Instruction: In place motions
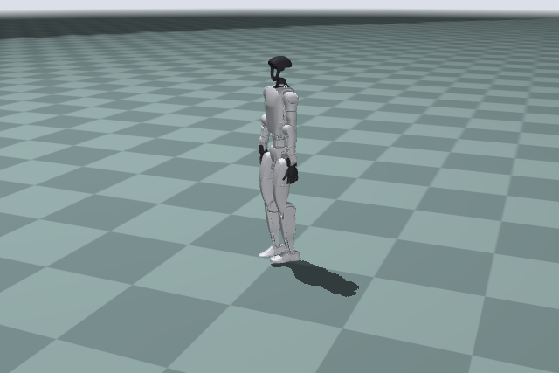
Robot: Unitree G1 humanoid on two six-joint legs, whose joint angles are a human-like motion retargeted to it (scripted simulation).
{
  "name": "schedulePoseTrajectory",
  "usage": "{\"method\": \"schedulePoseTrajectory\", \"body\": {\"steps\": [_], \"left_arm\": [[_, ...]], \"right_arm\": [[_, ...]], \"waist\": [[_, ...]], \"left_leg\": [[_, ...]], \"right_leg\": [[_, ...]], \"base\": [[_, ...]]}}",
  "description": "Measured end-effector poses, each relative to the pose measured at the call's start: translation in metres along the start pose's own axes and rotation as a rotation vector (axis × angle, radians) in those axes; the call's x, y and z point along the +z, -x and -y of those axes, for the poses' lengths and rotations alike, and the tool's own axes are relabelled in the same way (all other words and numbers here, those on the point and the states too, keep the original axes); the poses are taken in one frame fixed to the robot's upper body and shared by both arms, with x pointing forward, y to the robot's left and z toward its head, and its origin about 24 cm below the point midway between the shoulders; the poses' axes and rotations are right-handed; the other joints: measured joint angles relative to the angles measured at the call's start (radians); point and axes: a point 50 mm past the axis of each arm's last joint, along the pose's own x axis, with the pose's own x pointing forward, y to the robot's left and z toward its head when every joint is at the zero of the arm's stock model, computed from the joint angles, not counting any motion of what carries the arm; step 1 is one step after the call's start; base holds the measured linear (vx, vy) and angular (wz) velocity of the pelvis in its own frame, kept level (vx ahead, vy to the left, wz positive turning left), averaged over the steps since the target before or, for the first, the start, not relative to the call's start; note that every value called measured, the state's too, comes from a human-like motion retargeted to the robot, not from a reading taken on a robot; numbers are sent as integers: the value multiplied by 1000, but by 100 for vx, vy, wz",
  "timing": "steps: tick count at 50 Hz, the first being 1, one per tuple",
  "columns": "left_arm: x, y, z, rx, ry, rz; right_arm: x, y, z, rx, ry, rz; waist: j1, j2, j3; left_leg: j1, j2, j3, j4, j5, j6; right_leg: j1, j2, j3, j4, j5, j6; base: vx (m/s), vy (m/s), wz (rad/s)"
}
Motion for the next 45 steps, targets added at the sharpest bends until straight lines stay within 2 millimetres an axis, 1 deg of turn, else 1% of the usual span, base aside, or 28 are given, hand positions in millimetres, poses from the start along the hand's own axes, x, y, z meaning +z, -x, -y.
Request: {"method": "schedulePoseTrajectory", "body": {"steps": [2,3,5,7,8,10,13,15,17,18,20,21,23,25,28,30,32,33,35,36,37,38,40,42,45], "left_arm": [[-1,0,0,1,-1,-2],[0,0,0,-1,-4,-4],[0,0,1,-8,-12,-16],[0,1,-1,-9,-14,-29],[1,2,-3,-6,-12,-29],[4,3,-8,9,-3,-16],[16,7,-20,38,-15,22],[22,11,-30,58,-27,33],[23,14,-38,78,-35,17],[23,15,-41,88,-37,4],[21,17,-45,111,-31,-19],[21,17,-45,121,-27,-21],[23,16,-45,131,-20,-8],[25,15,-42,123,-10,18],[25,13,-37,105,13,40],[22,12,-35,94,30,34],[16,11,-33,87,40,10],[14,11,-31,82,42,-3],[11,9,-26,68,46,-22],[12,8,-22,60,41,-19],[13,7,-18,50,36,-13],[15,6,-15,37,30,0],[25,7,-11,6,7,31],[33,8,-9,-9,-40,46],[43,9,-6,2,-117,68]], "right_arm": [[7,2,6,-16,13,30],[11,3,11,-25,21,44],[19,6,17,-48,34,68],[27,7,21,-75,29,92],[31,8,21,-85,20,107],[39,8,20,-90,-6,139],[47,9,21,-82,-57,180],[47,10,22,-78,-72,182],[38,9,23,-89,-83,147],[31,8,23,-97,-92,122],[14,6,22,-112,-123,62],[3,5,21,-115,-151,27],[-17,4,18,-114,-216,-47],[-37,5,14,-108,-284,-122],[-57,6,6,-103,-373,-209],[-65,7,1,-100,-414,-239],[-70,6,-7,-82,-433,-249],[-69,5,-10,-68,-437,-247],[-66,3,-15,-41,-438,-229],[-62,2,-16,-38,-440,-212],[-58,1,-17,-38,-440,-195],[-53,0,-16,-46,-432,-175],[-39,-2,-13,-65,-404,-130],[-28,-2,-11,-77,-358,-99],[-18,-3,-9,-103,-284,-80]], "waist": [[34,1,11],[42,4,19],[46,9,32],[3,23,32],[-38,23,31],[-81,18,35],[-93,9,73],[-92,8,100],[-103,22,107],[-109,30,105],[-109,44,93],[-101,53,85],[-90,75,71],[-81,94,61],[-76,105,46],[-82,97,30],[-111,95,13],[-120,92,3],[-92,86,-15],[-110,89,-15],[-127,92,-13],[-141,93,-7],[-174,100,9],[-189,110,9],[-191,117,-4]], "left_leg": [[0,5,10,-3,-18,8],[3,13,50,-10,-29,18],[12,28,179,-32,-43,54],[35,38,229,-78,-38,52],[38,43,242,-93,-36,44],[31,48,321,-111,-37,43],[41,53,411,-132,-52,44],[49,64,475,-142,-60,45],[47,85,513,-146,-66,42],[42,96,535,-147,-69,40],[34,115,588,-148,-76,36],[30,127,614,-148,-82,33],[24,153,658,-145,-93,29],[26,177,714,-142,-105,21],[41,191,802,-139,-124,6],[50,180,855,-138,-136,-3],[60,173,880,-136,-143,-11],[64,169,896,-135,-144,-16],[73,170,975,-131,-149,-30],[76,172,978,-126,-149,-33],[81,173,984,-121,-150,-36],[91,173,999,-115,-153,-39],[114,172,1028,-109,-155,-47],[131,181,1071,-101,-154,-60],[148,188,1086,-82,-142,-72]], "right_leg": [[-19,8,60,-2,24,8],[-29,12,90,-1,37,15],[-49,20,152,-2,62,28],[-76,39,179,-2,83,36],[-91,39,176,-2,93,40],[-129,53,205,1,119,41],[-169,87,232,19,126,7],[-191,105,200,40,108,-48],[-200,81,67,56,61,-103],[-200,63,-7,64,32,-122],[-196,30,-158,84,-27,-152],[-186,9,-267,98,-46,-168],[-158,-27,-465,125,-77,-197],[-123,-41,-607,151,-100,-218],[-66,-33,-694,155,-100,-235],[-36,-24,-670,130,-122,-187],[-36,13,-586,78,-117,-198],[-41,22,-593,40,-84,-207],[-65,37,-477,23,-67,-210],[-55,39,-528,3,-53,-212],[-47,43,-545,-15,-42,-214],[-46,55,-493,-26,-36,-214],[-42,70,-443,-45,-23,-220],[-40,70,-431,-46,-18,-219],[-45,81,-384,-42,-17,-232]], "base": [[-10,6,-206],[-13,8,-192],[-17,9,-185],[-21,8,-133],[-27,5,-112],[-34,3,-158],[-43,2,-206],[-43,5,-198],[-40,10,-159],[-32,13,-155],[-27,14,-170],[-23,13,-180],[-20,10,-170],[-19,8,-157],[-16,5,-146],[-12,-1,-117],[-3,-3,-71],[-4,-7,-99],[-11,-11,-138],[-15,-9,-78],[-17,-6,-29],[-18,-6,-49],[-19,-3,-71],[-13,-2,-90],[-8,-6,-77]]}}
